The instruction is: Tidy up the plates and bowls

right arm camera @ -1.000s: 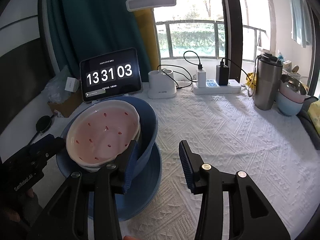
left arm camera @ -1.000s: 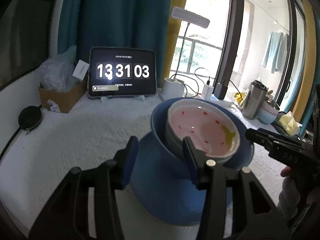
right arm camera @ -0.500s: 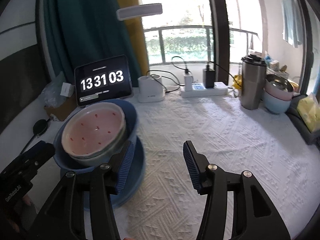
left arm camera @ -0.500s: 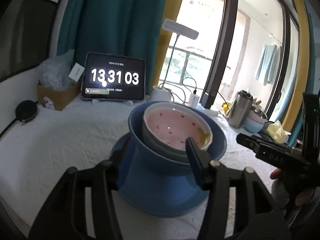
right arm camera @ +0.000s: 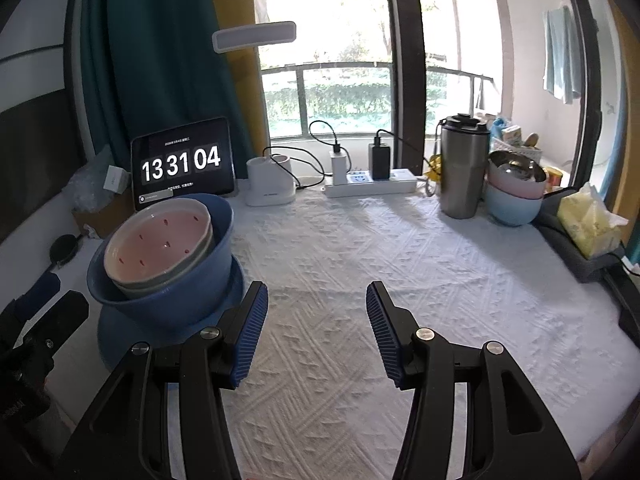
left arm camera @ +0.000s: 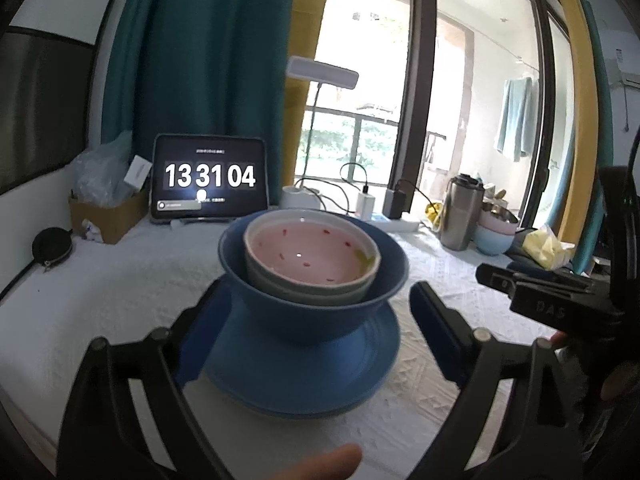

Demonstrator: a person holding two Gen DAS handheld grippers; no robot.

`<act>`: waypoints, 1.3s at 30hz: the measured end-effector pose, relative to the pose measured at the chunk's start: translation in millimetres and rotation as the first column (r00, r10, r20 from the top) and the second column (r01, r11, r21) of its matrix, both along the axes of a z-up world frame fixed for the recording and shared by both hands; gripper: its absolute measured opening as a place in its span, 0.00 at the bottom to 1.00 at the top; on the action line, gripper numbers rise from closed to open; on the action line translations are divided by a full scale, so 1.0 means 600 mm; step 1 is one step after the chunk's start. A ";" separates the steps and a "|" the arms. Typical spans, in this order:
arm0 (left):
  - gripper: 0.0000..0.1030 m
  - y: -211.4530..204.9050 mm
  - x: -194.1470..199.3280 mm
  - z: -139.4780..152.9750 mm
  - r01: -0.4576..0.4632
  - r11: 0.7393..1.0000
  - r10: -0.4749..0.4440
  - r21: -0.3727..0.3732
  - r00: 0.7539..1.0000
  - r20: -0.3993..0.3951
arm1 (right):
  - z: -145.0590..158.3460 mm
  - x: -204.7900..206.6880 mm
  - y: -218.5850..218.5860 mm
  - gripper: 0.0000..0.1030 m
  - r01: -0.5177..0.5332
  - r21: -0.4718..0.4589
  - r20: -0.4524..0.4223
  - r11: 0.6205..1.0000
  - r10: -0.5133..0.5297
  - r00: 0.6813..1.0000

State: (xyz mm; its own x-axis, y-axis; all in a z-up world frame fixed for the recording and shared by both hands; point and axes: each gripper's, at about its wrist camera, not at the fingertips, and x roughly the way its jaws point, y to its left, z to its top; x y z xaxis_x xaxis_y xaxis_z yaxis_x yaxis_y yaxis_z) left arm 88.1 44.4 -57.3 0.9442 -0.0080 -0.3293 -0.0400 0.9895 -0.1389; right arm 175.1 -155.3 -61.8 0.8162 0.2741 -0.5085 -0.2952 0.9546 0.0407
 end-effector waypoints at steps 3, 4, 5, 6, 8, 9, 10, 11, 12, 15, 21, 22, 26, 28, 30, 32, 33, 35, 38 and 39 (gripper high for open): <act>0.89 -0.010 -0.006 -0.001 0.008 1.000 -0.008 0.006 1.000 0.012 | 0.001 -0.014 -0.012 0.53 0.011 -0.010 0.019 1.000 -0.011 1.000; 0.89 -0.015 -0.009 -0.001 0.011 1.000 -0.011 0.008 1.000 0.018 | 0.001 -0.020 -0.015 0.53 0.013 -0.015 0.026 1.000 -0.013 1.000; 0.89 -0.018 -0.012 0.000 0.013 1.000 -0.013 0.009 1.000 0.024 | 0.001 -0.025 -0.018 0.53 0.014 -0.019 0.033 1.000 -0.014 0.999; 0.89 -0.021 -0.015 0.001 0.014 1.000 -0.014 0.009 0.999 0.035 | 0.001 -0.029 -0.020 0.53 0.016 -0.023 0.037 1.000 -0.015 0.999; 0.89 -0.028 -0.024 0.002 0.012 1.000 -0.012 0.013 0.998 0.057 | 0.001 -0.038 -0.025 0.53 0.022 -0.032 0.049 0.999 -0.020 0.999; 0.89 -0.032 -0.029 0.002 0.010 1.000 -0.011 0.017 0.998 0.069 | 0.000 -0.041 -0.027 0.53 0.025 -0.035 0.053 0.999 -0.023 0.998; 0.89 -0.037 -0.034 0.003 0.010 1.000 -0.012 0.025 0.997 0.082 | 0.000 -0.045 -0.030 0.53 0.029 -0.038 0.059 0.999 -0.027 0.998; 0.89 -0.041 -0.038 0.003 0.012 1.000 -0.014 0.028 0.996 0.086 | -0.001 -0.049 -0.033 0.53 0.034 -0.040 0.064 0.999 -0.031 0.997; 0.89 -0.045 -0.041 0.003 0.019 0.999 -0.022 0.027 0.996 0.087 | -0.002 -0.052 -0.036 0.53 0.038 -0.042 0.066 0.998 -0.035 0.997; 0.90 -0.051 -0.050 0.002 0.032 0.999 -0.034 0.023 0.995 0.091 | -0.005 -0.061 -0.044 0.53 0.052 -0.050 0.070 0.997 -0.049 0.996; 0.92 -0.068 -0.069 0.002 0.058 0.998 -0.060 0.025 0.993 0.097 | -0.004 -0.091 -0.067 0.53 0.085 -0.041 0.111 0.996 -0.080 0.991; 0.92 -0.070 -0.072 0.002 0.060 0.998 -0.062 0.023 0.993 0.101 | -0.003 -0.098 -0.072 0.53 0.088 -0.034 0.121 0.996 -0.083 0.989; 0.93 -0.078 -0.088 0.006 0.048 0.998 -0.053 0.042 0.990 0.134 | 0.000 -0.119 -0.088 0.53 0.094 -0.003 0.144 0.996 -0.093 0.985; 0.93 -0.080 -0.092 0.009 0.041 0.998 -0.048 0.054 0.988 0.144 | 0.000 -0.125 -0.095 0.53 0.089 0.008 0.140 0.996 -0.090 0.986; 0.93 -0.081 -0.096 0.013 0.044 0.997 -0.053 0.060 0.987 0.149 | 0.002 -0.132 -0.103 0.53 0.089 0.025 0.141 0.996 -0.091 0.986; 0.93 -0.081 -0.100 0.017 0.044 0.997 -0.053 0.062 0.986 0.159 | 0.007 -0.139 -0.107 0.53 0.094 0.031 0.152 0.995 -0.098 0.984; 0.93 -0.081 -0.102 0.019 0.040 0.997 -0.050 0.064 0.985 0.165 | 0.009 -0.142 -0.109 0.53 0.099 0.032 0.158 0.995 -0.103 0.982; 0.93 -0.080 -0.104 0.023 0.031 0.997 -0.043 0.070 0.984 0.176 | 0.017 -0.148 -0.113 0.53 0.111 0.032 0.175 0.993 -0.115 0.978; 0.93 -0.076 -0.105 0.032 0.028 0.997 -0.042 0.075 0.981 0.192 | 0.026 -0.153 -0.118 0.53 0.123 0.029 0.198 0.992 -0.126 0.972; 0.93 -0.075 -0.105 0.034 0.026 0.997 -0.041 0.078 0.980 0.196 | 0.028 -0.154 -0.119 0.53 0.124 0.028 0.203 0.992 -0.127 0.971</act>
